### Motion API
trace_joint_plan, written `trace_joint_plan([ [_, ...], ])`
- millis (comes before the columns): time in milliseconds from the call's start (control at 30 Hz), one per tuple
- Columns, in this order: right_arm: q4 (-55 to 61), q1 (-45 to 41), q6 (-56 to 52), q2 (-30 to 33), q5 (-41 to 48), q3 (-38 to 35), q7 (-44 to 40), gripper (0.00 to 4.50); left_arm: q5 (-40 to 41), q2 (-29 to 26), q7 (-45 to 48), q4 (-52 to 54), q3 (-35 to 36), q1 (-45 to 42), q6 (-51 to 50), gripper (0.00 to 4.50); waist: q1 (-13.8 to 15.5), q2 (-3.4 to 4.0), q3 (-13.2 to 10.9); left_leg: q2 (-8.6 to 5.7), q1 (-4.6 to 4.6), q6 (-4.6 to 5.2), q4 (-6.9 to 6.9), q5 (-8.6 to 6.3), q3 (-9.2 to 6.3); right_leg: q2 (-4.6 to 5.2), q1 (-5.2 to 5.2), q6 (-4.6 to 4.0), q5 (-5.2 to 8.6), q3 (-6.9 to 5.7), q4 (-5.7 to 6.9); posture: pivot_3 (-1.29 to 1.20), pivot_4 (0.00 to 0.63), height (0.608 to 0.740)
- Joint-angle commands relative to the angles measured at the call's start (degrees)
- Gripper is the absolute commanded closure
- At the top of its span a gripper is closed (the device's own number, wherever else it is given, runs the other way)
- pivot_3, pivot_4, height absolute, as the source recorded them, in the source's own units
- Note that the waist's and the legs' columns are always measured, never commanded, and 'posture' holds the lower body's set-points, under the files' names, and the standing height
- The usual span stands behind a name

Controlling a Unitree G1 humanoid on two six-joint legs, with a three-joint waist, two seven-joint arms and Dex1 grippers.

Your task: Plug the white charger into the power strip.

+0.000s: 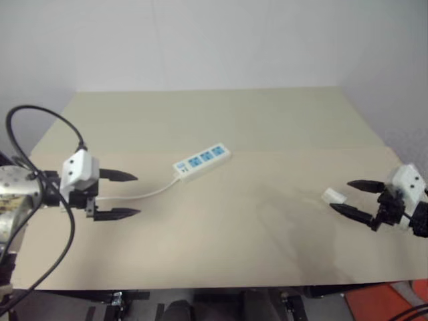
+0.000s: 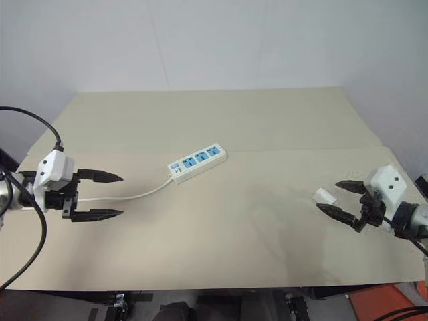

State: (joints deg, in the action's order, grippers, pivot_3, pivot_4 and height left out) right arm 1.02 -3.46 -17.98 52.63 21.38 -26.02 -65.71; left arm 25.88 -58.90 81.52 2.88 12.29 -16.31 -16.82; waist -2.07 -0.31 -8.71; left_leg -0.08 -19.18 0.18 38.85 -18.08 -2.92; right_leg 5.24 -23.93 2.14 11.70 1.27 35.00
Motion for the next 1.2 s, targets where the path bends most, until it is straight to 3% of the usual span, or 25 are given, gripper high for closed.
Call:
trace_joint_plan([
  [33,2.5,0.4,0.1,1.2,2.0,-2.5,0.1,0.00,1.1,0.4,-1.0,1.0,0.3,-1.3,-0.2,0.02,0.0,0.00,0.0,0.00,0.00,0.00,0.00,0.00,0.00,0.00,0.00,0.00,0.00,0.00,0.00,0.00,0.150,0.740],
  [167,5.1,-2.5,-1.9,0.6,4.0,-1.0,2.4,0.00,-2.0,4.6,-5.1,-2.0,-3.8,-6.3,1.2,0.02,0.2,0.00,0.0,-0.03,0.00,0.00,0.03,0.00,0.01,0.03,0.00,0.00,0.00,0.00,0.00,0.00,0.150,0.740],
  [367,11.7,-11.6,-7.8,0.8,5.0,6.1,7.1,0.00,-11.6,12.1,-12.7,-14.9,-10.8,-17.7,7.7,0.02,0.7,-0.05,0.0,-0.02,0.00,-0.04,0.11,0.02,-0.05,-0.04,0.01,-0.06,-0.07,-0.02,0.05,0.00,0.150,0.740],
  [633,16.5,-18.3,-12.6,1.3,5.5,11.7,9.3,0.00,-14.7,21.9,-16.5,-33.8,-12.3,-26.5,18.0,0.02,1.3,-0.07,0.0,-0.08,-0.27,0.00,0.13,0.00,-0.04,0.05,-0.17,-0.01,-0.10,-0.10,0.02,0.00,0.150,0.740],
  [1000,19.3,-18.8,-12.3,-2.2,5.9,14.1,11.8,0.00,-18.4,31.1,-18.5,-58.0,-12.7,-35.3,29.0,0.02,1.3,-0.13,0.0,-0.09,-0.27,0.02,0.15,-0.01,-0.11,0.06,-0.10,0.00,-0.10,-0.21,0.02,0.00,0.150,0.740],
  [1200,21.6,-17.9,-13.9,-2.5,7.8,12.6,12.0,0.00,-22.2,33.3,-21.6,-67.9,-13.0,-38.8,34.1,0.02,1.2,-0.14,0.0,-0.09,-0.27,0.03,0.16,-0.01,-0.11,0.06,-0.10,0.01,-0.11,-0.21,0.03,0.00,0.150,0.740],
])
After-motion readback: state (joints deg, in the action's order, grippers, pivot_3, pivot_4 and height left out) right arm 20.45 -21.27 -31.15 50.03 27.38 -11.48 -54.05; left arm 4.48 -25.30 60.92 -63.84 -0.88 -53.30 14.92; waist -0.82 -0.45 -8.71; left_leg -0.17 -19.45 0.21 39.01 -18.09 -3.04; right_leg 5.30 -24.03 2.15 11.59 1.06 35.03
